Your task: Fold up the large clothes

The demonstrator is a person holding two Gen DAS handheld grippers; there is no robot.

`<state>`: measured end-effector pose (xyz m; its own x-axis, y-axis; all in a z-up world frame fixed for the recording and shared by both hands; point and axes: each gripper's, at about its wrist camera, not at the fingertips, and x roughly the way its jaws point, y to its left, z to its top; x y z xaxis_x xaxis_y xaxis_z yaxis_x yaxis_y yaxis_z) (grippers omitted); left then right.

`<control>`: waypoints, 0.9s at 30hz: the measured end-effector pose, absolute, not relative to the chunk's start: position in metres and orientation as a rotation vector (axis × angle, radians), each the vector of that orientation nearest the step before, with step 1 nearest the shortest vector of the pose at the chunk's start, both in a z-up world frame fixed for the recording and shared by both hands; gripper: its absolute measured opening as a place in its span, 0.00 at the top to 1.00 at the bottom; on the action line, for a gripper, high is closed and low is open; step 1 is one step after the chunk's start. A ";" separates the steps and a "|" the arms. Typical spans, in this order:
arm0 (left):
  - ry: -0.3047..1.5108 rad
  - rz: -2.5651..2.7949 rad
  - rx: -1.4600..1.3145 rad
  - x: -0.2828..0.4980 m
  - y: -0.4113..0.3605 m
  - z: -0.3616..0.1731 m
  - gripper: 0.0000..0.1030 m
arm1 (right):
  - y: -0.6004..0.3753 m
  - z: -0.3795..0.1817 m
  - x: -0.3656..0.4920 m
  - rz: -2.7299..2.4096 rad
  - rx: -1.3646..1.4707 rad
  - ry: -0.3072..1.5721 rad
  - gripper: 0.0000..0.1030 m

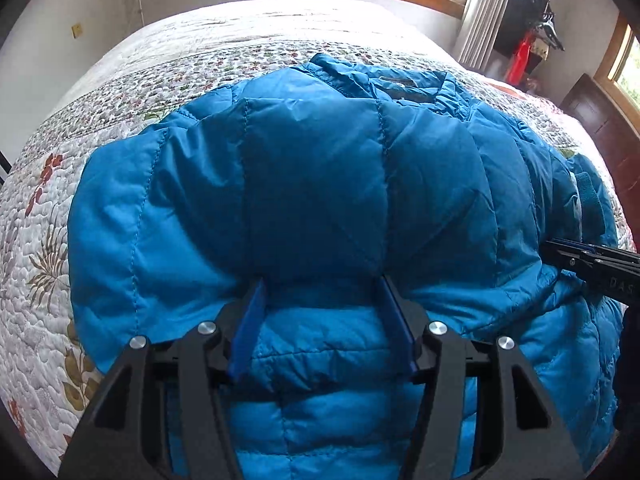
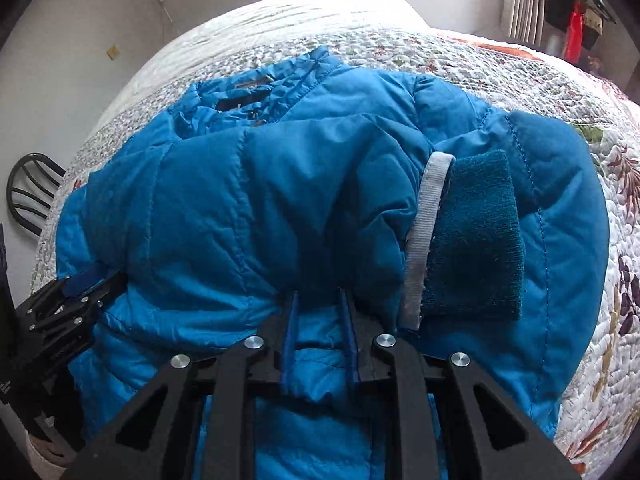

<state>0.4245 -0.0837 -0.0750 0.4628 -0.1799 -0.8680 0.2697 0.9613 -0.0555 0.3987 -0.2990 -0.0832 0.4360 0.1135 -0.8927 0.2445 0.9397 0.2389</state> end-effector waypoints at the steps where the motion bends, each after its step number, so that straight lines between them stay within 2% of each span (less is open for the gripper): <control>1: 1.057 -0.271 0.096 0.424 -0.084 -0.075 0.45 | -0.299 -0.083 0.400 -0.089 0.361 1.124 0.82; 4: 1.071 -0.263 0.111 0.424 -0.084 -0.070 0.45 | -0.295 -0.073 0.398 -0.096 0.339 1.119 0.81; 7: 1.067 -0.261 0.081 0.407 -0.065 -0.046 0.45 | -0.295 -0.041 0.359 -0.026 0.386 1.005 0.72; 9: 1.030 -0.289 0.065 0.382 -0.043 -0.023 0.39 | -0.292 -0.019 0.319 0.060 0.389 0.923 0.60; 10: 1.004 -0.296 0.064 0.369 -0.032 -0.014 0.30 | -0.290 -0.012 0.298 0.069 0.372 0.905 0.59; 11: 0.978 -0.297 0.067 0.353 -0.019 -0.006 0.26 | -0.289 -0.007 0.276 0.065 0.351 0.895 0.58; 13: 0.950 -0.277 0.081 0.321 0.006 0.003 0.24 | -0.286 -0.004 0.239 0.064 0.324 0.894 0.55; 19: 0.992 -0.251 0.033 0.244 0.065 -0.010 0.20 | -0.284 -0.020 0.143 0.043 0.355 0.942 0.47; 24: 1.025 -0.248 -0.094 0.196 0.108 -0.029 0.19 | -0.288 -0.034 0.076 -0.007 0.409 0.919 0.36; 27: 1.039 -0.272 -0.176 0.174 0.122 -0.038 0.18 | -0.293 -0.046 0.048 -0.017 0.474 0.920 0.36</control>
<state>0.1745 0.1225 -0.0377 0.4783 -0.3038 -0.8240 0.1386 0.9526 -0.2707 0.0483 -0.2926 -0.0462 0.6130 0.1856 -0.7680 0.2131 0.8972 0.3869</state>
